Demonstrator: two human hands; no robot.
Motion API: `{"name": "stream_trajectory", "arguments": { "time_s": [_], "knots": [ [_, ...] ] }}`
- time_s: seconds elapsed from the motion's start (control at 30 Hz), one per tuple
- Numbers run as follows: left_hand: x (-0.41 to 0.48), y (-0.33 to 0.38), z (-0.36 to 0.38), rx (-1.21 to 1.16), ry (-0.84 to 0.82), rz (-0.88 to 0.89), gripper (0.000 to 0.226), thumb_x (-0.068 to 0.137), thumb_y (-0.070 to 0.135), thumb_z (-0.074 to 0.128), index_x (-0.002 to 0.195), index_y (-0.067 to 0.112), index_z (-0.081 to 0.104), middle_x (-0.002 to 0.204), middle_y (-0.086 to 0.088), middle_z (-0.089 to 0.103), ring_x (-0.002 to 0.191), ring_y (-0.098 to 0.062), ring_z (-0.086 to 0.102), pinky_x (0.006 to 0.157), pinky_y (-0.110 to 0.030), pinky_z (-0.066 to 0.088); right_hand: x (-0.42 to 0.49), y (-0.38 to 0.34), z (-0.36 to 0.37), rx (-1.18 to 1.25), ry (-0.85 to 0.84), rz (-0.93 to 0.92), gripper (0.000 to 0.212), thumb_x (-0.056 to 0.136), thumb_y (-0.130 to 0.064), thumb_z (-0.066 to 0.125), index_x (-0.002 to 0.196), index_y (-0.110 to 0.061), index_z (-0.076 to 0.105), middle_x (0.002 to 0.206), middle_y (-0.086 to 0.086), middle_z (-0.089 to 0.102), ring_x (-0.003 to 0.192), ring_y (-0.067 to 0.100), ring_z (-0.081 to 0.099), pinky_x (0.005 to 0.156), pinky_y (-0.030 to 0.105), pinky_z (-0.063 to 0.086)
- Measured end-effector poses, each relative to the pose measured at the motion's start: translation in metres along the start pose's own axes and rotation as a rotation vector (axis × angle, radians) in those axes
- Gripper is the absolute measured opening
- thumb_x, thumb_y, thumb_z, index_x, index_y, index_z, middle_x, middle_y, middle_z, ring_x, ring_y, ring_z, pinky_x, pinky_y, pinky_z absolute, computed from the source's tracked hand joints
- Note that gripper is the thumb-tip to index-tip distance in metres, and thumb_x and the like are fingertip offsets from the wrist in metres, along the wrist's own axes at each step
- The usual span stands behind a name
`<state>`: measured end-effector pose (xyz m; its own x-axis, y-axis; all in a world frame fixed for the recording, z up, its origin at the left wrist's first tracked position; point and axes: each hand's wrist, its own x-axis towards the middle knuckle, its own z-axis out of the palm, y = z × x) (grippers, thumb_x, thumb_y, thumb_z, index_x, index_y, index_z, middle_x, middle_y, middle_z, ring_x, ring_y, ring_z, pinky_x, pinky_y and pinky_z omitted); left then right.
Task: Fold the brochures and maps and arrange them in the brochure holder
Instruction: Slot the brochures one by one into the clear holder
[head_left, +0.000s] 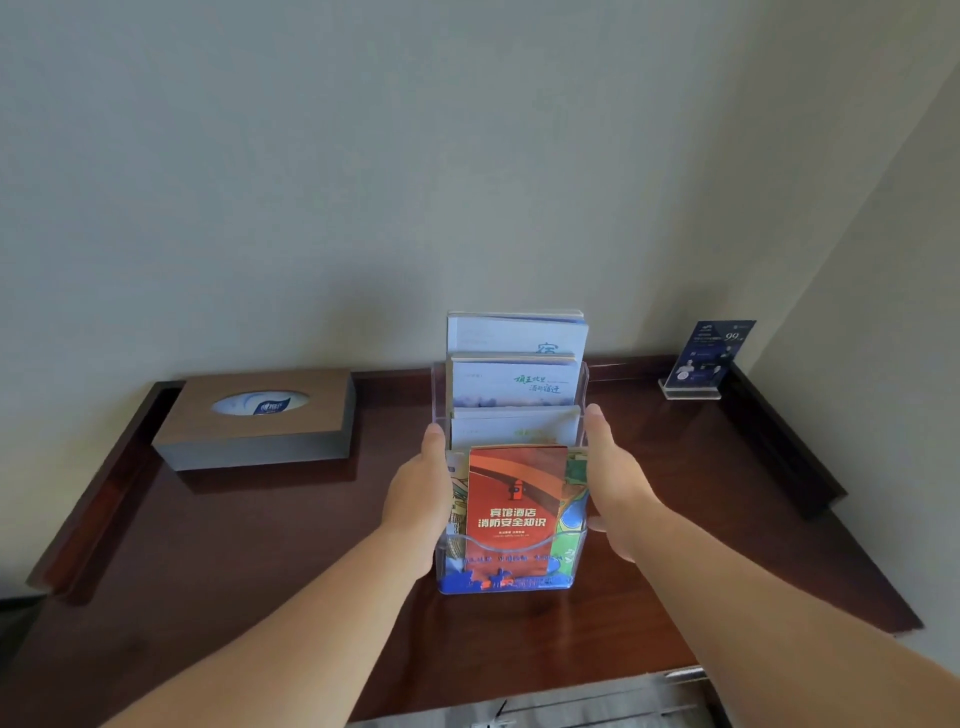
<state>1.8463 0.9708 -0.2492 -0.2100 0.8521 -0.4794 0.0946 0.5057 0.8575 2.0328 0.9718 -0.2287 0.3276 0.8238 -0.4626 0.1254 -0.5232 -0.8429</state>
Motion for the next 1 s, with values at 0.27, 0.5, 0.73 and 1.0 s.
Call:
{"name": "stream_trajectory", "arguments": {
  "time_s": [0.27,0.5,0.73,1.0],
  "knots": [
    [0.038,0.036,0.025,-0.035,0.061,-0.009,0.078,0.089,0.076,0.022,0.096,0.012,0.066,0.094,-0.011,0.075,0.088,-0.029,0.072,0.09,-0.049,0.053,0.055,-0.029,-0.005,-0.014,-0.081,-0.026,0.071,0.08,-0.083,0.029,0.1,-0.028,0.069,0.083,-0.006,0.077,0.074,0.012,0.071,0.053,0.031,0.043],
    [0.079,0.066,0.042,-0.114,0.169,-0.031,0.073,0.089,0.076,0.024,0.098,0.018,0.066,0.087,-0.007,0.076,0.078,-0.021,0.07,0.073,-0.038,0.052,0.114,-0.061,0.0,-0.044,-0.21,-0.07,0.071,0.084,-0.081,0.027,0.107,-0.028,0.067,0.098,-0.001,0.075,0.085,0.016,0.071,0.058,0.032,0.046],
    [0.101,0.083,0.052,-0.139,0.201,-0.042,0.077,0.087,0.079,0.024,0.112,0.02,0.065,0.098,-0.004,0.073,0.084,-0.019,0.066,0.078,-0.04,0.049,0.146,-0.076,0.003,-0.048,-0.277,-0.107,0.075,0.086,-0.081,0.027,0.118,-0.024,0.065,0.106,0.001,0.075,0.091,0.018,0.072,0.072,0.038,0.052],
    [0.12,0.092,0.056,-0.148,0.197,-0.059,0.081,0.082,0.083,0.026,0.125,0.024,0.06,0.109,-0.001,0.07,0.098,-0.023,0.065,0.093,-0.046,0.049,0.156,-0.088,0.007,-0.083,-0.291,-0.118,0.083,0.087,-0.08,0.022,0.13,-0.019,0.059,0.127,0.01,0.065,0.113,0.029,0.062,0.104,0.05,0.044]
  ]
}}
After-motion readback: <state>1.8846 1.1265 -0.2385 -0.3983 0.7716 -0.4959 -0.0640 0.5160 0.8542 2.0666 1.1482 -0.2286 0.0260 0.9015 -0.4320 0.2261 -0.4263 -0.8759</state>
